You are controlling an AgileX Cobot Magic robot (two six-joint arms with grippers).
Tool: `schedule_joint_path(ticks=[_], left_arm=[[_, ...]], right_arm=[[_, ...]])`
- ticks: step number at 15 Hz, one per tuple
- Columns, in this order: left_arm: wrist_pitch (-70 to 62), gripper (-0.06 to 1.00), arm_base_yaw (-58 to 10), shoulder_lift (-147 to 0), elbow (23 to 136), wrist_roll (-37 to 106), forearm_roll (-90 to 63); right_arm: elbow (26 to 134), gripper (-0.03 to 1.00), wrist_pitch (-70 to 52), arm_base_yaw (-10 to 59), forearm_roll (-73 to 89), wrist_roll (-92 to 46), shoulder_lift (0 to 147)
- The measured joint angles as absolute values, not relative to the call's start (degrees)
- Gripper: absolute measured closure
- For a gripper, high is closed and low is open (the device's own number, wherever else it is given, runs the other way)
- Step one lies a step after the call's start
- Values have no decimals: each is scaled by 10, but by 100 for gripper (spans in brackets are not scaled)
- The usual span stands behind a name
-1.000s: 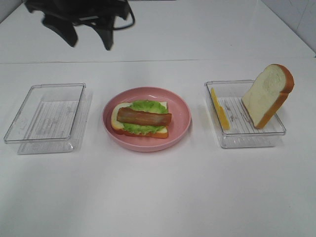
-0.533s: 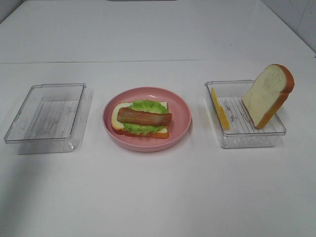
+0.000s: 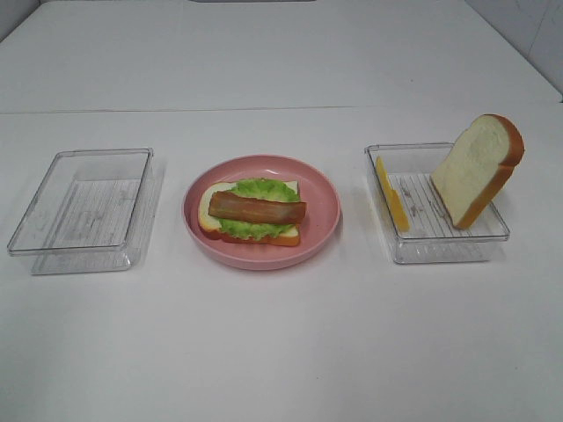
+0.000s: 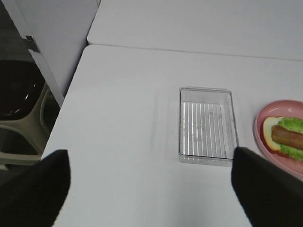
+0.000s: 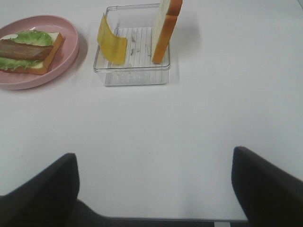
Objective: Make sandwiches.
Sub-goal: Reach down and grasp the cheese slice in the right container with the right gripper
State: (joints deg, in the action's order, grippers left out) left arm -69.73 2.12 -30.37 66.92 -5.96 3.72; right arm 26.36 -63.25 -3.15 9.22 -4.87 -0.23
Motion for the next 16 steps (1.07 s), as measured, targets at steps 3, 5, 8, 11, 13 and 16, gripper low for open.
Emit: schedule_joint_path(ticks=[3,5,8,11,13,16], left_arm=[[-697,-4,21,-208,594,-62,37],[-697,-4,21,-140,515,-74,37],[-699,-4,21,-38,413,-75,37],[-700,-4,21,3,363,-54,25],[-700,-4,21,3,339,-45,-13],[-699,-4,21,3,326,-11,-44]], right_arm=[[264,12,-633,-32,92,-49,-2],[264,12,-633,-32,93,-49,-2],[264,12,-633,-32,93,-49,-2],[264,12,-633,-32,94,-49,-2],[264,12,-633,-32,95,-49,-2],[264,12,-633,-32,98,-49,-2]])
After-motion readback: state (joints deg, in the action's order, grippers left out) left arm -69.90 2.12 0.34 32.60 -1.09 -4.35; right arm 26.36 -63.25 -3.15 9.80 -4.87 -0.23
